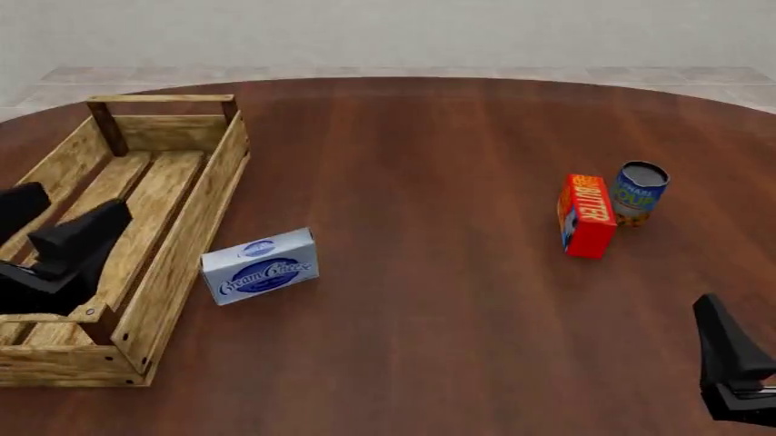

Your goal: Pick up the cream cheese and put it in the tray.

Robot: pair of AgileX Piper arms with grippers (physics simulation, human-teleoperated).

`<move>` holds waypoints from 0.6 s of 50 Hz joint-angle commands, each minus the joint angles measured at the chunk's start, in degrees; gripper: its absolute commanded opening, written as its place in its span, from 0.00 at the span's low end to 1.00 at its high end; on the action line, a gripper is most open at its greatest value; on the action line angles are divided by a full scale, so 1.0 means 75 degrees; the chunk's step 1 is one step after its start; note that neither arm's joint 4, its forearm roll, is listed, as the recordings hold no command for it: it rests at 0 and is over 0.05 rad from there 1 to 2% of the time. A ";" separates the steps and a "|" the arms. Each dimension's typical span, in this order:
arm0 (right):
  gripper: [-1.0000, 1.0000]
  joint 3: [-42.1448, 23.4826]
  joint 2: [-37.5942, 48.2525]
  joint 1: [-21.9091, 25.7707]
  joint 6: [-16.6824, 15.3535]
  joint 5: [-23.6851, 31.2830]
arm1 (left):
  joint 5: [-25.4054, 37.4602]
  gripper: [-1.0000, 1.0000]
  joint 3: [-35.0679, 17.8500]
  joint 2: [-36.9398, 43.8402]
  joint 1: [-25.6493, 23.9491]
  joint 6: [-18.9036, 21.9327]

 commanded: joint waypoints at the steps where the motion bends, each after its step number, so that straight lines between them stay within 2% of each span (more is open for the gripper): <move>1: 1.00 0.0004 0.0003 -0.0002 0.0018 0.0007 | 0.0011 1.00 -0.0515 0.0877 -0.0360 0.0095; 6: 1.00 0.0000 -0.0024 0.0004 -0.0045 -0.0009 | 0.0197 1.00 -0.0749 0.1094 -0.0388 0.0460; 10: 1.00 0.0001 0.0030 -0.0007 0.0071 0.0022 | 0.0258 1.00 -0.0809 0.1263 -0.0347 0.0455; 13: 1.00 -0.0008 -0.0034 0.0004 -0.0044 0.0009 | 0.0405 1.00 -0.0845 0.1542 -0.0456 0.0816; 16: 1.00 0.0003 0.0022 -0.0006 0.0055 0.0018 | 0.0569 1.00 -0.1008 0.1611 -0.0464 0.0649; 21: 1.00 -0.0002 -0.0029 0.0003 -0.0045 -0.0002 | 0.0805 1.00 -0.1102 0.1821 -0.0493 0.1117; 30: 1.00 0.0005 -0.0009 0.0001 -0.0012 -0.0003 | 0.1456 1.00 -0.1742 0.2242 -0.0612 0.1341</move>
